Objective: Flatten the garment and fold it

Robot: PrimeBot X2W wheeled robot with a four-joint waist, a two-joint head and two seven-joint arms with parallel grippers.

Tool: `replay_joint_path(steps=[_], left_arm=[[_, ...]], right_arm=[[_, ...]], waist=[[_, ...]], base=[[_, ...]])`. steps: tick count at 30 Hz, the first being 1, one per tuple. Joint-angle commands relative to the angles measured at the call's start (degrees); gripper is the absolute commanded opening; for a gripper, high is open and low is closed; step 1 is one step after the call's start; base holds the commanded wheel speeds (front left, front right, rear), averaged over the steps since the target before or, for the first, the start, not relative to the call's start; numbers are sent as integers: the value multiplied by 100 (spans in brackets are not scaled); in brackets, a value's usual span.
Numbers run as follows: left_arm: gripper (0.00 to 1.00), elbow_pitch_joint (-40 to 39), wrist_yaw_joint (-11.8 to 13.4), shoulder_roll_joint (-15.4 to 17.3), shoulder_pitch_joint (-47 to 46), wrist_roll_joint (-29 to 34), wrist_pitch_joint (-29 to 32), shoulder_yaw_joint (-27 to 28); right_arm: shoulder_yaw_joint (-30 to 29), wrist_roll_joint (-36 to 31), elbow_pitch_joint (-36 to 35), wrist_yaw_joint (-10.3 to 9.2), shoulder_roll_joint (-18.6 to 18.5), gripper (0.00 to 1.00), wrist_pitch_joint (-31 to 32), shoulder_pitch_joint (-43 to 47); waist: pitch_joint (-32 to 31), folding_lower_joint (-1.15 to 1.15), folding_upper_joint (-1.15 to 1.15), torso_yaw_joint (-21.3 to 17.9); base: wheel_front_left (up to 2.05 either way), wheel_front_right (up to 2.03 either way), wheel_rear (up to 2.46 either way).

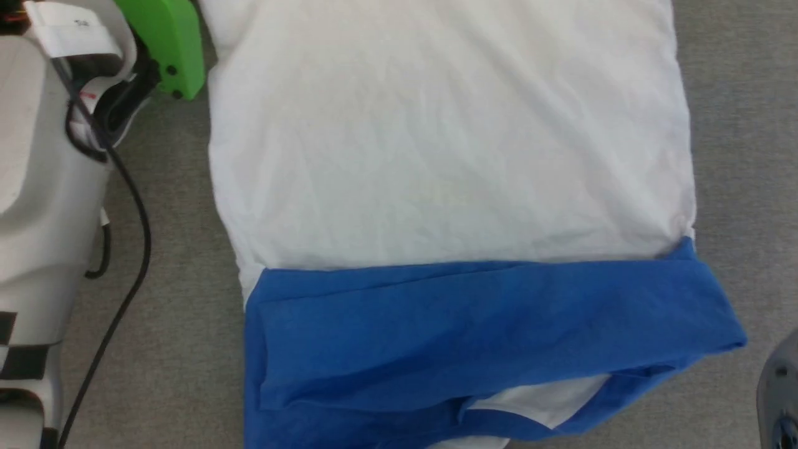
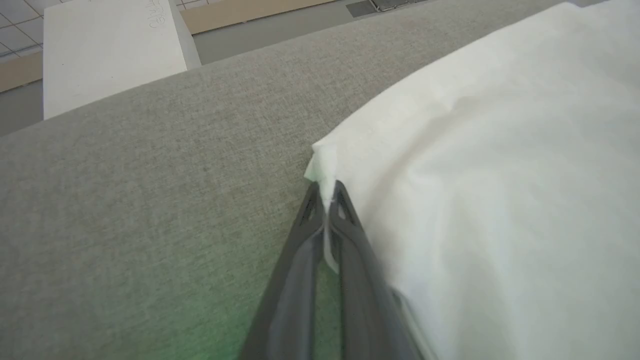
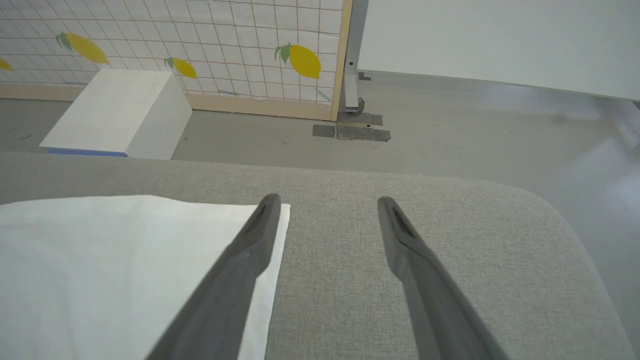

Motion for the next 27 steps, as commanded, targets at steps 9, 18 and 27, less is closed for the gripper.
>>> replay_joint_path(steps=[9,18,27], left_arm=[[0,145,-66,-453,-416,9,-167,-397],[0,341,-81,-594,-684,-117,-400,-640],[0,625,-85,-563,-884,-335,-904,-593]], right_arm=[[-452,-1052,1533,-8,394,100,324,-997],[-896,-1549,2175,-8,570,100,119,-1210],[-1191,-1712,2382,-8,640,0,-195,-1496]], waist=[[435,0,0,724],[669,0,0,1044],[665,0,0,1044]], base=[[0,0,0],[0,0,0],[0,0,0]])
